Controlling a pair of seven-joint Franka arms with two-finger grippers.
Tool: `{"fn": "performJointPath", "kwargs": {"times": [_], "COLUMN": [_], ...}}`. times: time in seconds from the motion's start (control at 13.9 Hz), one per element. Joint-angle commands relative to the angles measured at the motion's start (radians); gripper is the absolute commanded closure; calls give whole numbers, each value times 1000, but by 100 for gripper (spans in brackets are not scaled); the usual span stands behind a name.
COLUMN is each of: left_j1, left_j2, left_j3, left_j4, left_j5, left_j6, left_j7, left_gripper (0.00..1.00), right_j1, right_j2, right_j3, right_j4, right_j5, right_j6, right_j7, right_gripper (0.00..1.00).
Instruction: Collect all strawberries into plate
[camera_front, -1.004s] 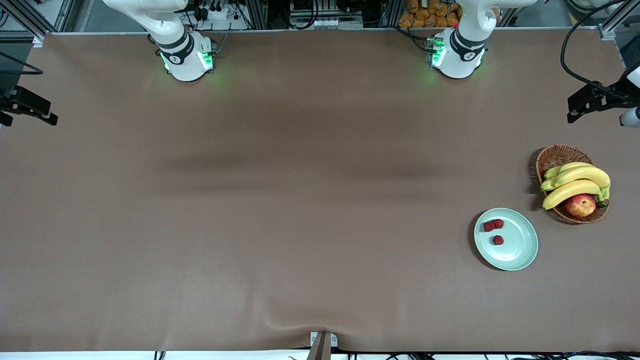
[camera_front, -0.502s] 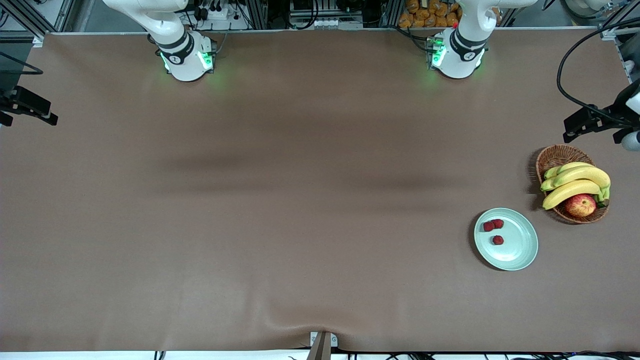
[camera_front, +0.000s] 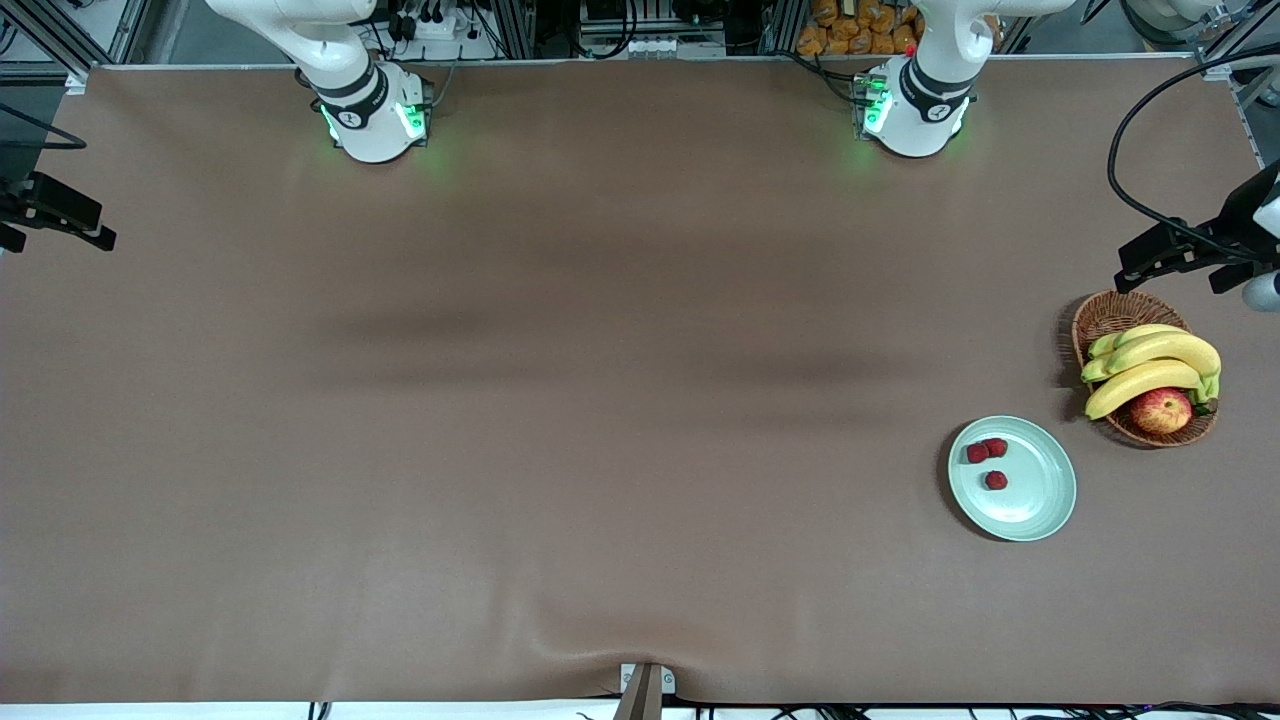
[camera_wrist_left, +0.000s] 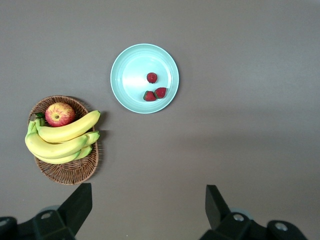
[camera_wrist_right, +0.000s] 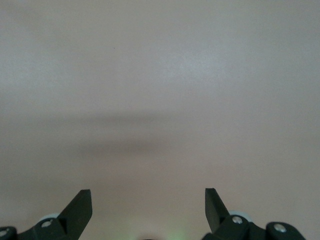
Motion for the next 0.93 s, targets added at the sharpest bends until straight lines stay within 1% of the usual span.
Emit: {"fn": "performJointPath", "kwargs": {"times": [0.0,0.86], "left_j1": [-11,-1], "left_j2": [0,8], "left_j3": [11,11], "left_j4": [3,6], "left_j5": [-16,-13], "left_j6": [-1,2], "left_j7": [-18,-3], "left_gripper": [0,0], "right_j1": [-10,-8], "right_j2": [5,6], "right_j3": [11,11], "right_j4": [16,16], "right_j5": [-13,-12], "right_j6": [-15,-15], "right_j7": [13,13], "right_gripper": [0,0]}}
